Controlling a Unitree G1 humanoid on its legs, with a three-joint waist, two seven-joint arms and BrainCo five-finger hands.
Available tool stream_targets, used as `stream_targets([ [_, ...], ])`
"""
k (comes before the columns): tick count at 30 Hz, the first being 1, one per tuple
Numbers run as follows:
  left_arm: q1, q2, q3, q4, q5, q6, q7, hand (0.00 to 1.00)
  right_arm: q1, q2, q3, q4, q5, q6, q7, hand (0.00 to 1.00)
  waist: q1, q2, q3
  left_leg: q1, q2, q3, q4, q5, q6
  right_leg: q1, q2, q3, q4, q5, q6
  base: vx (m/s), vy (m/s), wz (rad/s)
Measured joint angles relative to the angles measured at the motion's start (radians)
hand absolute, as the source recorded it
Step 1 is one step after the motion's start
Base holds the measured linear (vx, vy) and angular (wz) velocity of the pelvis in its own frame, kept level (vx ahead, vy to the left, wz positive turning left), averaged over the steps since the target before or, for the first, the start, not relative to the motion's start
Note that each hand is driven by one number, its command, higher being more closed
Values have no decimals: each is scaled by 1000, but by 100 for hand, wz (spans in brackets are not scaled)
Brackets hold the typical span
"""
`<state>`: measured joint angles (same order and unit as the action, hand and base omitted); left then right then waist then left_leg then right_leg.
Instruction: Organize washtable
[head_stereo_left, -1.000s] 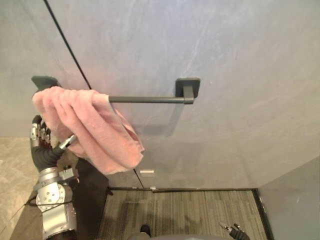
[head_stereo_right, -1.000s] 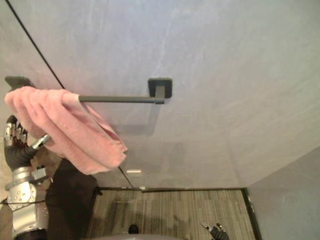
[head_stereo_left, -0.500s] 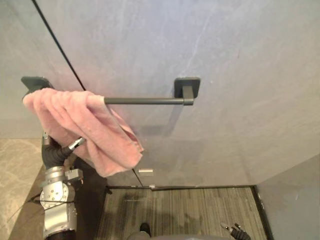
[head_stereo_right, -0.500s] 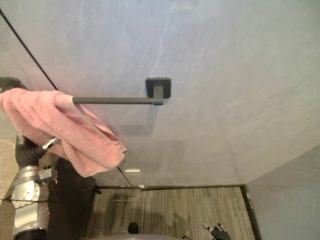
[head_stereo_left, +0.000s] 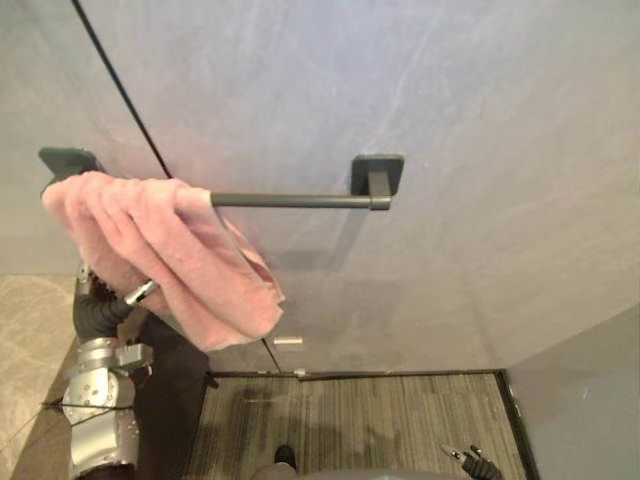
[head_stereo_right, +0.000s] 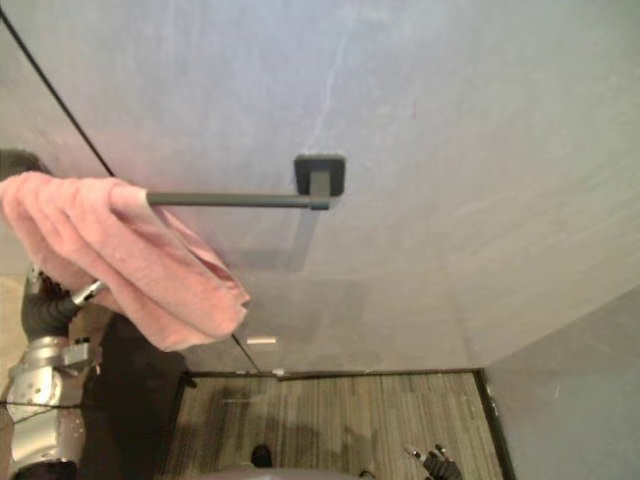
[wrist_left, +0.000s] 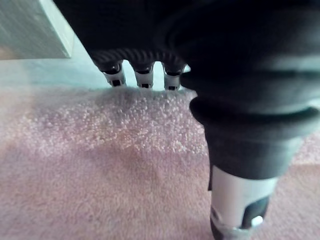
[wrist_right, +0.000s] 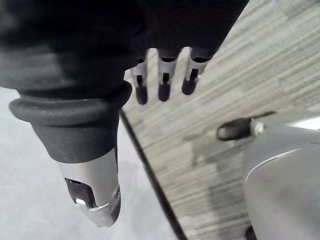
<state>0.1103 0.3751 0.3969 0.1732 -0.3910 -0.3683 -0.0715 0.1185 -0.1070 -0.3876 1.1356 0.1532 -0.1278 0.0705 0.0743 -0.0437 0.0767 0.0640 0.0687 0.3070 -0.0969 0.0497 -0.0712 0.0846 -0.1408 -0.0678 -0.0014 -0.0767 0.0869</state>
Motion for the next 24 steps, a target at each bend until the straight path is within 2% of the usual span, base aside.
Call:
stream_targets([
  [14, 31, 31, -5, 62, -149, 33, -119, 0, 3, -17, 3, -1, -10, 0, 3, 0, 0, -4, 1, 6, 0, 13, 0, -5, -1, 0, 0, 12, -2, 1, -1, 0, 0, -2],
  [24, 67, 80, -52, 128, -169, 51, -164, 0, 5, -29, 5, 0, -30, 0, 22, 0, -1, -17, 5, 12, 0, 26, 0, -13, -3, -1, 0, 17, -3, 1, -2, -3, -10, -3],
])
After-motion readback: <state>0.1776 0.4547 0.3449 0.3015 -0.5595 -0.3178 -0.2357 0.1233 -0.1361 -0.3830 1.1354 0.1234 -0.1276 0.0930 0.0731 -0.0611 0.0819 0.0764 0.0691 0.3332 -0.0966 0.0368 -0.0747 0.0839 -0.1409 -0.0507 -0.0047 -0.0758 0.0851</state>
